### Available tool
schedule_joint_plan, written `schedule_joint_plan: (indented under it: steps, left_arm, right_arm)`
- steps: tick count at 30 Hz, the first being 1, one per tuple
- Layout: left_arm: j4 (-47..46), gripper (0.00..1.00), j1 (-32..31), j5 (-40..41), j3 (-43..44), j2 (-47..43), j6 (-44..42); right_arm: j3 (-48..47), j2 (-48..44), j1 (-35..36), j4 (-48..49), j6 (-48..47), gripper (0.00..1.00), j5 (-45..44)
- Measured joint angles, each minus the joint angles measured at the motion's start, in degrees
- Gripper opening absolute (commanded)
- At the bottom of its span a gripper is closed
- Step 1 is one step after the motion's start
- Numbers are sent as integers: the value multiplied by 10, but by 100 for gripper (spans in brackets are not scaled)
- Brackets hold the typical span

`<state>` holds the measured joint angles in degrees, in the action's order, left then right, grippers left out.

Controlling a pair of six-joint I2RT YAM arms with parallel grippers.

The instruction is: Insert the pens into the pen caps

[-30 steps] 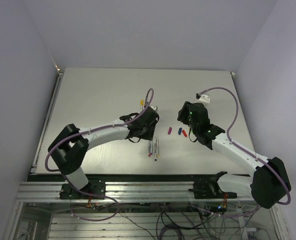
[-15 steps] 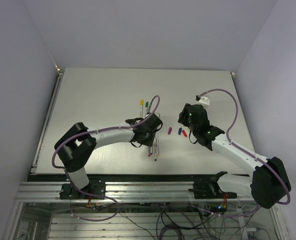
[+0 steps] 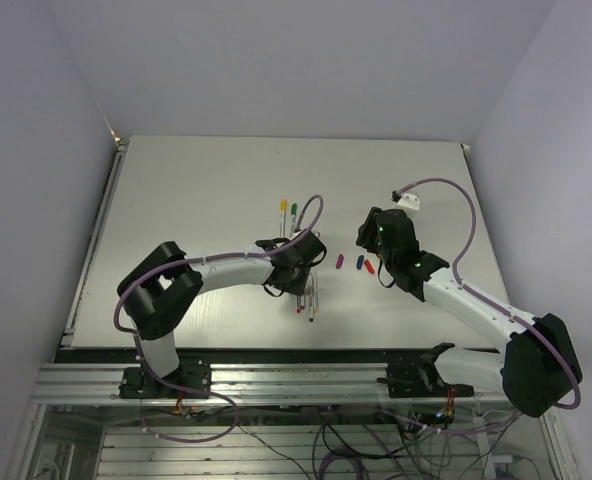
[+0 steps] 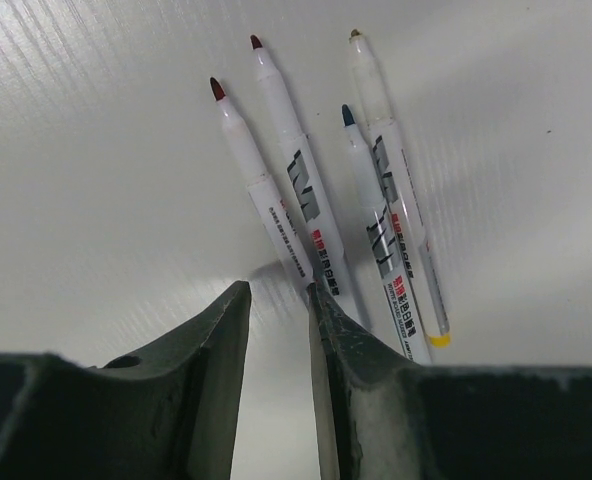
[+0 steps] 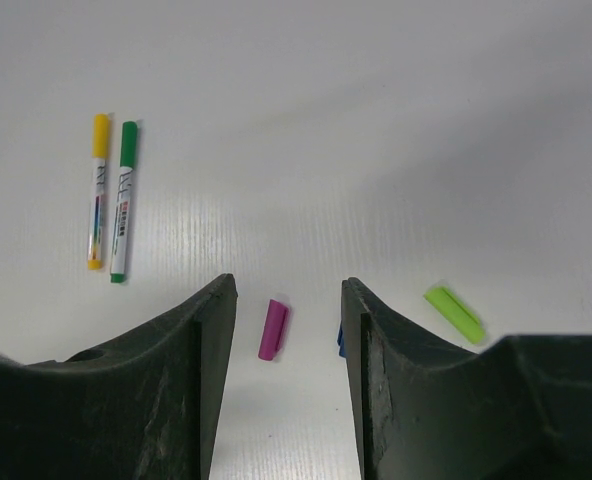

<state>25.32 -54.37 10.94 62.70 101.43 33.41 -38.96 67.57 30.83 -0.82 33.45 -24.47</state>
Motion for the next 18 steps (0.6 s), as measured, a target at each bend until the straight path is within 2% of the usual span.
schedule_joint_plan:
  steps: [13, 18]
  left_arm:
    - [6, 39, 0, 0, -6, 8, 0]
    - [15, 28, 0, 0, -7, 8, 0]
  right_arm:
    - [0, 0, 0, 0, 2, 45, 0]
    - [0, 0, 0, 0, 2, 45, 1]
